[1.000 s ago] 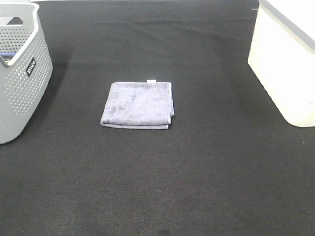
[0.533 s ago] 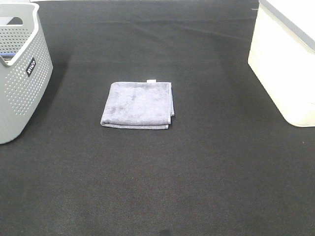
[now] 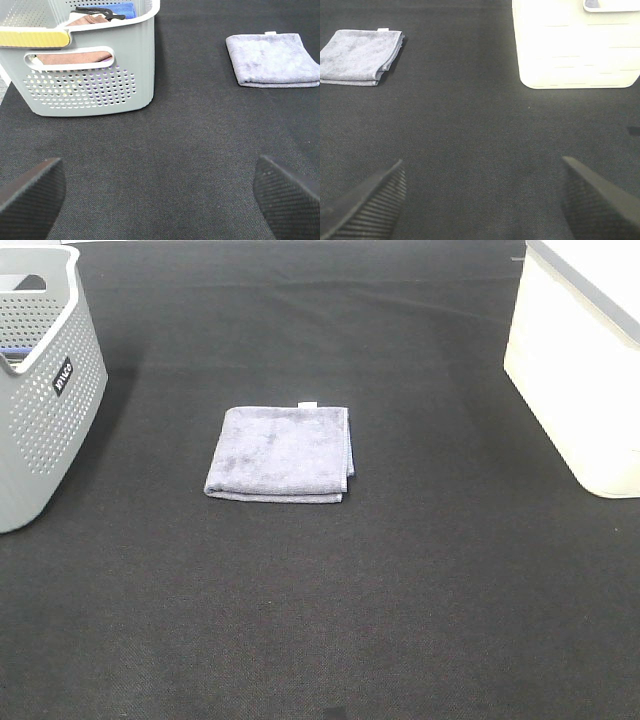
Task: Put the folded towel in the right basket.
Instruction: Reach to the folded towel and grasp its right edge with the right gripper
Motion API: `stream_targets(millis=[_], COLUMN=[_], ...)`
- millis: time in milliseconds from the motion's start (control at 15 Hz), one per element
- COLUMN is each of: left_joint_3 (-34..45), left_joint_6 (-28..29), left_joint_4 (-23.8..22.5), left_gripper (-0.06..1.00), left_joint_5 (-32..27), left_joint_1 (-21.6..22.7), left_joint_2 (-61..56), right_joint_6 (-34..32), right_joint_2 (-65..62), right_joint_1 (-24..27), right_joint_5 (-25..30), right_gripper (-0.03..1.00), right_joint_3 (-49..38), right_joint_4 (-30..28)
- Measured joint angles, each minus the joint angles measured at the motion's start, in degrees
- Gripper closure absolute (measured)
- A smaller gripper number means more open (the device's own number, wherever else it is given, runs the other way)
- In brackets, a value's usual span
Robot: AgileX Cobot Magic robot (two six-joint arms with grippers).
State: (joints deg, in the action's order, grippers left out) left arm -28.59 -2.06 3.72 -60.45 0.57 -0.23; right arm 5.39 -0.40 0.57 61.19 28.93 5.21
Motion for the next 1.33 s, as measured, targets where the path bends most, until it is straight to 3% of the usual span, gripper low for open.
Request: stream_targets(millis=[1333], left_joint_3=[0.0], left_joint_6=[0.0], left_joint_4=[0.0], left_gripper=[-0.02], left_joint_5=[0.0], left_joint_1=[0.0], left_joint_2=[0.0], right_joint_6=[0.0], right_joint_2=[0.0], right_joint_1=[0.0], right_joint_5=[0.0], right_gripper=[0.19], right_joint_3=[0.0], right_joint_4=[0.0])
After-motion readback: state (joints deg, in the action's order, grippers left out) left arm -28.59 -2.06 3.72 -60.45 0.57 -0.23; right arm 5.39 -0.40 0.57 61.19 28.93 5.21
